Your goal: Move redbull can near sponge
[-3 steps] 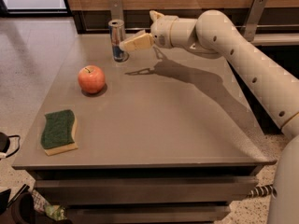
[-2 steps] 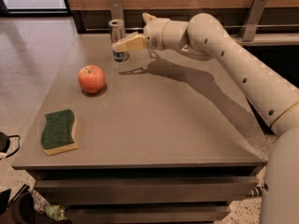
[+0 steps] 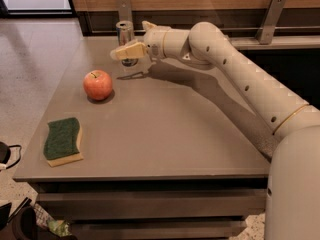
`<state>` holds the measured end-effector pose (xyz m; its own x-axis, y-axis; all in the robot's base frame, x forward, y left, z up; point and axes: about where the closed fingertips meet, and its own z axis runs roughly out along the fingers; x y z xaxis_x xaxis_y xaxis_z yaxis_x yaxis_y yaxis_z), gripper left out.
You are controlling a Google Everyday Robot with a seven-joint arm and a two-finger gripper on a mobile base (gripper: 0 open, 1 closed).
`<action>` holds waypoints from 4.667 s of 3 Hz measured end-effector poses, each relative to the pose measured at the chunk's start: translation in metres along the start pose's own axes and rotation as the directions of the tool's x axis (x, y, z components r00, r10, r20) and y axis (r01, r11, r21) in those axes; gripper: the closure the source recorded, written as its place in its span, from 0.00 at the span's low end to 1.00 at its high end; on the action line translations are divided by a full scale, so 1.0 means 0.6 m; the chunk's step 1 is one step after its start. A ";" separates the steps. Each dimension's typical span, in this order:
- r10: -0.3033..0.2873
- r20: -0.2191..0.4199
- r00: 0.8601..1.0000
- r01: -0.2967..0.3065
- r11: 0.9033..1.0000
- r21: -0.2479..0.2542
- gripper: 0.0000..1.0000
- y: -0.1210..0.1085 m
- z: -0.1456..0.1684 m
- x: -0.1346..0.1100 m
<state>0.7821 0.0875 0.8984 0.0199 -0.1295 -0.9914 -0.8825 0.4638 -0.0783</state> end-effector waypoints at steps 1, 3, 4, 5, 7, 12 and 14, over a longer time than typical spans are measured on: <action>0.003 0.001 1.000 -0.003 1.000 -0.006 0.16 0.004 0.006 0.001; 0.004 0.002 1.000 -0.004 1.000 -0.015 0.62 0.011 0.014 0.001; 0.004 0.002 1.000 -0.004 1.000 -0.019 0.85 0.014 0.018 0.001; 0.005 0.002 1.000 -0.005 1.000 -0.024 1.00 0.018 0.022 0.001; -0.012 -0.011 1.000 0.012 1.000 -0.004 1.00 0.013 -0.006 -0.031; 0.029 -0.035 0.999 -0.027 0.999 0.035 1.00 0.238 -0.232 -0.137; -0.018 -0.011 1.000 0.017 0.996 -0.086 1.00 0.387 -0.186 -0.066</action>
Offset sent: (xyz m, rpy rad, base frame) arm -0.0002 0.0039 -0.0011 0.0022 0.0028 0.0054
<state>0.5238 0.1029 0.9313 0.0310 -0.1472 -0.9886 -0.9189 0.3849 -0.0861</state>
